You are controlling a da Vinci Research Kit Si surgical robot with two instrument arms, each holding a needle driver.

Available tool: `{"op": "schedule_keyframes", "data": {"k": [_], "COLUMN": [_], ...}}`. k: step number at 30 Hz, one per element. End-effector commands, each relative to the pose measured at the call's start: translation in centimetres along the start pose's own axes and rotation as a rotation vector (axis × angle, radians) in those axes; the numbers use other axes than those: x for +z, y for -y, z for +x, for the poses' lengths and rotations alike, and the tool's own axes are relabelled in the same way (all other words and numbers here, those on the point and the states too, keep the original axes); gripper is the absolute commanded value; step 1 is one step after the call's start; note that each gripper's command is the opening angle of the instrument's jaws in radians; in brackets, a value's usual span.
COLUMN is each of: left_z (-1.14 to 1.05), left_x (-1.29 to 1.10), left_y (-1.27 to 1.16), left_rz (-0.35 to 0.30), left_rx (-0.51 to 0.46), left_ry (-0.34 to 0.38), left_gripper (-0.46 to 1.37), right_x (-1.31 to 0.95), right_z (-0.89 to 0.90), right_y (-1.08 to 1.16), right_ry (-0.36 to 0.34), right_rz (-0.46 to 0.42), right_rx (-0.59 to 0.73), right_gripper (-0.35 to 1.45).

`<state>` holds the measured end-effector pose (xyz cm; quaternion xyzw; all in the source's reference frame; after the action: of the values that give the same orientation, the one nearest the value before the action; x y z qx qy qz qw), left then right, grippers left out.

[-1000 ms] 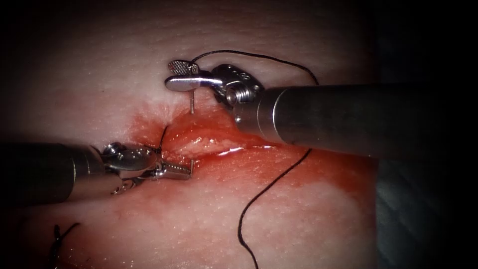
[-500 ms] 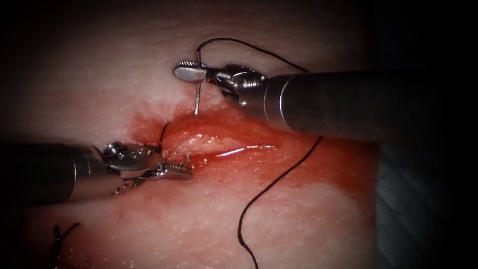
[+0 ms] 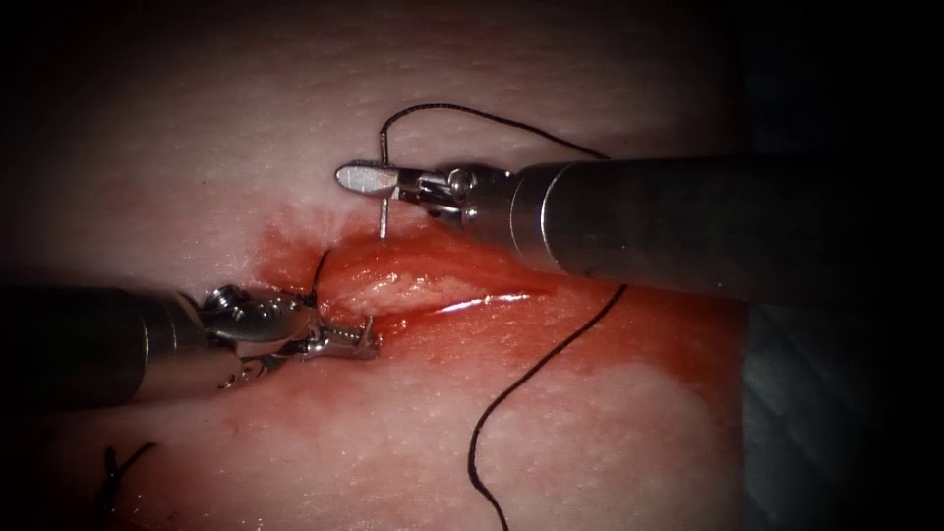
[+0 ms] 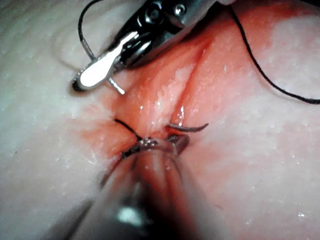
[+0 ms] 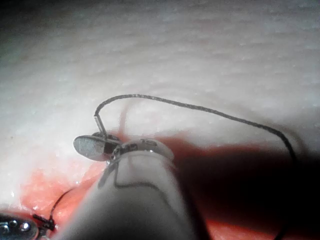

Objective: Wound Closure
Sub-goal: Pierce the needle through the tissue above the wound with the right tool

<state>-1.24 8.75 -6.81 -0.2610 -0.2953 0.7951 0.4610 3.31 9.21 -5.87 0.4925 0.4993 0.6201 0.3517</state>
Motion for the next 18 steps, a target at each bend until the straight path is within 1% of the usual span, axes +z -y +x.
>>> {"op": "schedule_keyframes", "data": {"k": [1, 5, 7, 10, 11, 15, 18], "left_z": [0.00, 0.00, 0.00, 0.00, 0.00, 0.00, 0.00], "left_x": [0.00, 0.00, -0.02, -0.02, -0.03, -0.03, -0.03], "left_y": [0.00, 0.00, 0.01, 0.01, 0.01, 0.01, 0.01], "left_rz": [0.000, 0.000, -0.001, -0.001, -0.002, -0.001, -0.001], "left_rx": [0.000, 0.000, 0.000, 0.007, 0.007, 0.013, 0.013], "left_ry": [0.000, 0.001, 0.001, 0.002, 0.002, 0.002, 0.002], "left_gripper": [-0.09, -0.09, -0.09, -0.09, -0.09, -0.09, -0.08], "right_x": [0.03, 0.09, 0.10, 0.08, 0.06, 0.01, -0.01], "right_z": [-0.10, -0.34, -0.52, -0.65, -0.73, -0.87, -0.94], "right_y": [0.04, 0.09, 0.10, 0.10, 0.08, 0.04, 0.02], "right_ry": [0.024, 0.053, 0.071, 0.085, 0.088, 0.104, 0.111], "right_rz": [-0.012, -0.018, -0.029, -0.044, -0.056, -0.086, -0.085], "right_rx": [-0.001, 0.012, 0.021, 0.058, 0.072, 0.097, 0.099], "right_gripper": [-0.35, -0.35, -0.35, -0.35, -0.35, -0.35, -0.35]}}
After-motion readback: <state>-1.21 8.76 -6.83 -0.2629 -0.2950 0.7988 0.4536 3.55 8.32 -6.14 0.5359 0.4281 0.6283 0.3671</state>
